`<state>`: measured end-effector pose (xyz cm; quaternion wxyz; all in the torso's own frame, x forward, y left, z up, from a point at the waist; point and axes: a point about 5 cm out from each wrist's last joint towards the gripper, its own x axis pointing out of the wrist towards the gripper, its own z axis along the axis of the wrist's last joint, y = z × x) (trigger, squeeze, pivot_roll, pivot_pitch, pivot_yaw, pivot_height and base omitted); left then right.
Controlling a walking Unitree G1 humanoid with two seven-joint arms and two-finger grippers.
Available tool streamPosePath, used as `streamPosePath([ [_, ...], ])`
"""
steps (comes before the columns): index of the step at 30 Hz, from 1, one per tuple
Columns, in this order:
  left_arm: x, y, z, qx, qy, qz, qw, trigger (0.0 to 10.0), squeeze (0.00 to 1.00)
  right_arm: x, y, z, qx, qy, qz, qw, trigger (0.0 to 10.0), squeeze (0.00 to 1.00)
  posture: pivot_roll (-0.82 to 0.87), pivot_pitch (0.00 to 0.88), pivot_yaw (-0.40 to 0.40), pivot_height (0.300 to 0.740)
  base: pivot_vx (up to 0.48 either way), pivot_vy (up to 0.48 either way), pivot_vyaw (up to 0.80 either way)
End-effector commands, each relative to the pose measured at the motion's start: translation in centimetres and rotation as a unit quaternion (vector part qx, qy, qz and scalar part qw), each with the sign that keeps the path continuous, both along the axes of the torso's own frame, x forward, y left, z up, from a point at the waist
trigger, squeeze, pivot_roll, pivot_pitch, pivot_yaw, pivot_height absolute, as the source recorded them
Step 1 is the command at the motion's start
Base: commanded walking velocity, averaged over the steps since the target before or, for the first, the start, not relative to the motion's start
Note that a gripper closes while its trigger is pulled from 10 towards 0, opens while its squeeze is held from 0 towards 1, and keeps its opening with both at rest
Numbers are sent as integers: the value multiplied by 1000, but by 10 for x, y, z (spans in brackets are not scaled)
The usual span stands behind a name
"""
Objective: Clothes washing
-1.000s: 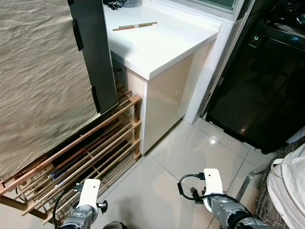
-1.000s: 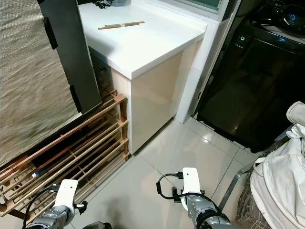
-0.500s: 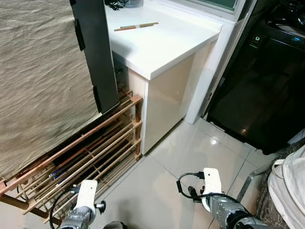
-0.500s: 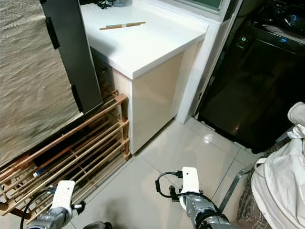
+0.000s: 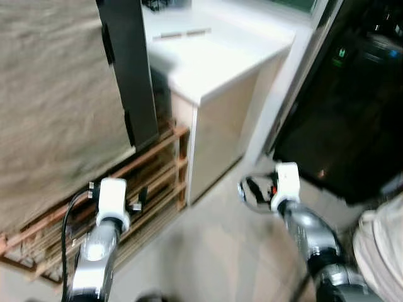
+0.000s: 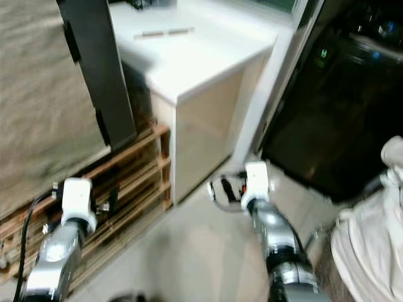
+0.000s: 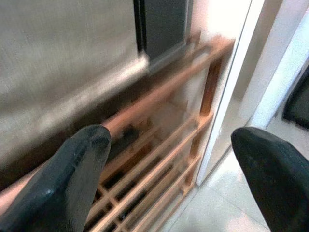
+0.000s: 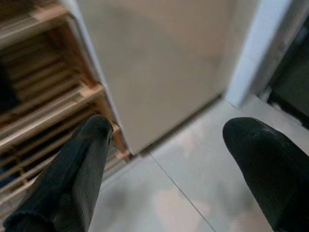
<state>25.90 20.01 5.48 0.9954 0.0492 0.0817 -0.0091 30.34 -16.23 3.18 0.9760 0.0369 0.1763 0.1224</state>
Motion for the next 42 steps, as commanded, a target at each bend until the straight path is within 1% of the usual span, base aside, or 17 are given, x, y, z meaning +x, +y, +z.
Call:
streamPosePath([
  [1,1,-8,29,1,-50,-16,999,10000,0,3,-3,22,-8,-55,7,998,10000,0,63,0,-58,740,0,0,0],
  [4,-11,-20,67,28,-115,-53,992,10000,0,-4,-8,46,-16,-114,6,993,10000,0,70,0,-57,740,0,0,0],
  [5,-11,-20,67,28,-115,-53,992,10000,0,-4,-8,46,-16,-114,6,993,10000,0,70,0,-57,740,0,0,0],
  [6,-23,-28,92,21,-151,-68,986,10000,0,-11,-14,65,-16,-157,-8,987,10000,0,69,0,-64,740,0,0,0],
  [8,-30,-33,102,11,-160,-82,984,10000,0,-17,-15,78,-10,-183,-18,983,10000,0,65,0,-65,740,0,0,0],
  [11,-30,-36,100,18,-154,-86,984,10000,0,-18,-13,81,-3,-191,-22,981,10000,0,65,0,-65,740,0,0,0],
  [13,-19,-29,83,14,-120,-61,991,10000,0,-11,-6,80,5,-183,-35,983,10000,0,51,0,-56,740,0,0,0],
  [16,-11,-26,79,14,-109,-58,992,10000,0,-5,-1,80,11,-179,-43,983,10000,0,45,0,-47,740,0,0,0],
  [20,-1,-24,72,14,-84,-76,993,10000,0,0,1,81,9,-172,-49,984,10000,0,33,0,-31,740,0,0,0],
  [22,1,-24,70,11,-77,-81,994,10000,0,0,1,82,10,-172,-51,984,10000,0,33,0,-31,740,0,0,0],
  [24,12,-26,65,21,-64,-98,993,10000,0,-2,-3,85,-3,-176,-68,982,10000,0,-20,0,7,740,0,0,0],
  [25,21,-29,64,24,-58,-112,992,10000,0,-7,-5,88,-12,-184,-74,980,10000,0,-38,0,24,740,0,0,0],
  [27,25,-29,64,23,-57,-115,991,10000,0,-10,-7,86,-13,-182,-80,980,10000,0,-38,0,24,740,0,0,0],
  [30,33,-31,61,2,-52,-112,992,10000,0,-16,-12,81,-20,-173,-97,980,10000,0,-86,14,48,740,0,0,0],
  [35,38,-38,56,-10,-45,-116,992,10000,0,-18,-12,84,-42,-180,-88,979,10000,0,-128,24,57,740,0,0,0],
  [40,40,-41,52,-23,-47,-109,993,10000,0,-16,-9,83,-61,-169,-66,982,10000,0,-116,30,36,740,0,0,-289],
  [42,33,-36,49,-39,-50,-79,995,10000,0,-12,-2,81,-67,-167,-41,983,10000,0,-82,29,-6,740,0,0,0],
])
